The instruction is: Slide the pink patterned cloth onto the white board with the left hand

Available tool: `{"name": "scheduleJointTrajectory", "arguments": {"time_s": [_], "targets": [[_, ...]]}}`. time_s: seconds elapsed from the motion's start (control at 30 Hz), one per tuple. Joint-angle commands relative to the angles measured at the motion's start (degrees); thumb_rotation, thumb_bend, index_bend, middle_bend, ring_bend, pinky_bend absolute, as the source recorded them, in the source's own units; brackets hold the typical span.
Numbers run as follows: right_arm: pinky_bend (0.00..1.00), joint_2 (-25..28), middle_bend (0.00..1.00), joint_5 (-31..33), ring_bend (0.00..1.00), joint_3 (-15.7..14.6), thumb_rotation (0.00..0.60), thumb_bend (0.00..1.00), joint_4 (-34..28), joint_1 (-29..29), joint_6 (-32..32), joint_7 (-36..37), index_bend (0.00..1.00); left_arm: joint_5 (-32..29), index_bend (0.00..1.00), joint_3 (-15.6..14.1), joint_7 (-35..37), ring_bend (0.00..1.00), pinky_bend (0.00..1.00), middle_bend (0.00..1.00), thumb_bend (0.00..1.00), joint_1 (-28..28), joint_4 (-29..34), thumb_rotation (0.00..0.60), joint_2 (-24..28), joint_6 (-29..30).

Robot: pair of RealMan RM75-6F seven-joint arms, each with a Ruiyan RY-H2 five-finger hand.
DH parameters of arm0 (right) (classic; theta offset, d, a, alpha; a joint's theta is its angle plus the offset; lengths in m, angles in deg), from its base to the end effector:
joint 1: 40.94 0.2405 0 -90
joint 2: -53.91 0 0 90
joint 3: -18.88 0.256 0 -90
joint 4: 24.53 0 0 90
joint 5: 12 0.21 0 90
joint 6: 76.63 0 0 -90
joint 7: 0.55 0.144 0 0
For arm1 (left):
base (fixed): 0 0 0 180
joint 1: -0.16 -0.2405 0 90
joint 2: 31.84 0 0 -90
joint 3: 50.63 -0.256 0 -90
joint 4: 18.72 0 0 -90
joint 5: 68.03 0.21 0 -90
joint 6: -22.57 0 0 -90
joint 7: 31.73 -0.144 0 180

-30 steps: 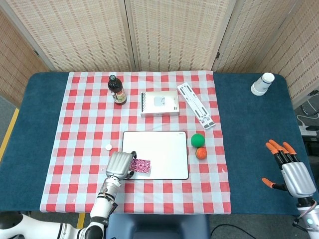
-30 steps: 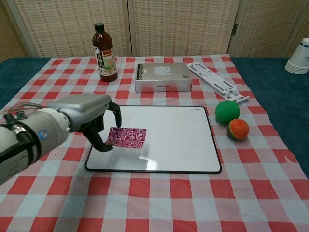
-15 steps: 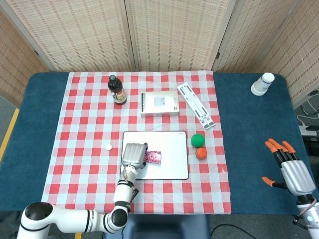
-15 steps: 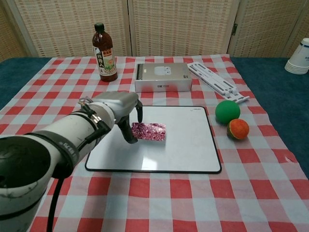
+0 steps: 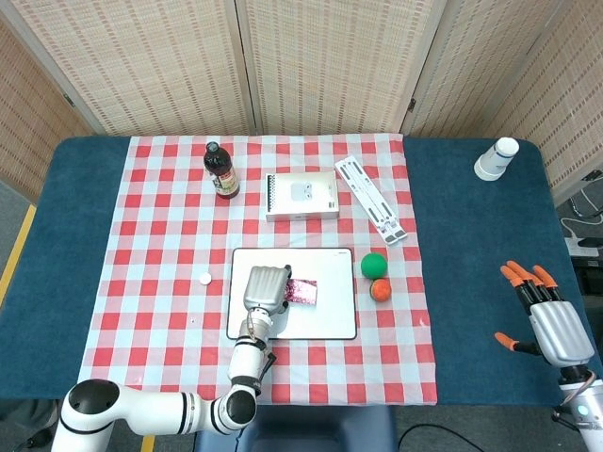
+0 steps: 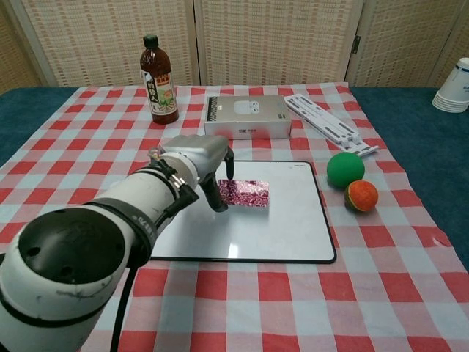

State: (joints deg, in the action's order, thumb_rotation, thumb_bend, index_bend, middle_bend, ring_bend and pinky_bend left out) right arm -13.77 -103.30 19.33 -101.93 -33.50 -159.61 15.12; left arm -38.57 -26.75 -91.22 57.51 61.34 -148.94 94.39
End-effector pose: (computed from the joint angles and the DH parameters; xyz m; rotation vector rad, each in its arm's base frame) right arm -0.3422 -0.1905 0.1503 1.4899 -0.9653 0.9736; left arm -0.0249 0.3259 -0.1130 -1.7256 -1.0188 -0.6841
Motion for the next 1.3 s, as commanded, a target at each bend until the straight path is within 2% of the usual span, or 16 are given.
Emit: {"name": "scheduleJointTrajectory", "arguments": {"time_s": [0.03, 0.23, 0.43, 0.67, 0.8, 1.03, 1.3], "targets": [[0.00, 0.01, 0.00, -0.08, 0.00, -0.06, 0.600, 0.00, 0.00, 0.03, 0.02, -0.01, 0.00, 0.34, 0.33, -0.35, -0.21, 0.99, 0.97, 0.99, 0.21, 0.04, 0.17, 0.600, 0.36, 0.50], [0.00, -0.02, 0.00, -0.12, 0.00, -0.16, 0.600, 0.00, 0.04, -0.01, -0.03, -0.02, 0.00, 0.27, 0.33, -1.45, -1.13, 0.99, 0.97, 0.99, 0.21, -0.94, 2.44, 0.600, 2.66, 2.09], [0.00, -0.17, 0.00, -0.41, 0.00, -0.36, 0.600, 0.00, 0.03, -0.04, -0.15, -0.32, 0.00, -0.05, 0.35, -2.05, -1.55, 0.99, 0.97, 0.99, 0.21, -3.51, 5.79, 0.600, 9.08, 3.58], [0.00, -0.42, 0.00, -0.82, 0.00, -0.68, 0.600, 0.00, -0.41, -0.01, -0.11, -1.53, 0.00, -1.21, 0.39, -4.17, 0.34, 0.99, 0.97, 0.99, 0.22, -6.26, 3.72, 0.600, 15.25, -0.42], [0.00, -0.62, 0.00, -1.02, 0.00, -0.84, 0.600, 0.00, -0.54, -0.01, -0.13, -2.19, 0.00, -1.00, 0.41, -6.03, 2.41, 0.99, 0.97, 0.99, 0.22, -7.51, 1.89, 0.600, 16.49, -2.69], [0.00, -0.82, 0.00, -0.84, 0.00, -0.85, 0.600, 0.00, -0.59, 0.06, 0.12, -2.75, 0.00, -2.83, 0.42, -6.95, 4.08, 0.99, 0.97, 0.99, 0.25, -7.87, 0.14, 0.600, 17.30, -5.93], [0.00, -0.95, 0.00, -0.47, 0.00, -0.79, 0.600, 0.00, -0.68, 0.30, 0.77, -3.29, 0.00, -5.63, 0.42, -7.47, 2.23, 0.99, 0.97, 0.99, 0.25, -6.93, 0.49, 0.600, 18.23, -6.15]]}}
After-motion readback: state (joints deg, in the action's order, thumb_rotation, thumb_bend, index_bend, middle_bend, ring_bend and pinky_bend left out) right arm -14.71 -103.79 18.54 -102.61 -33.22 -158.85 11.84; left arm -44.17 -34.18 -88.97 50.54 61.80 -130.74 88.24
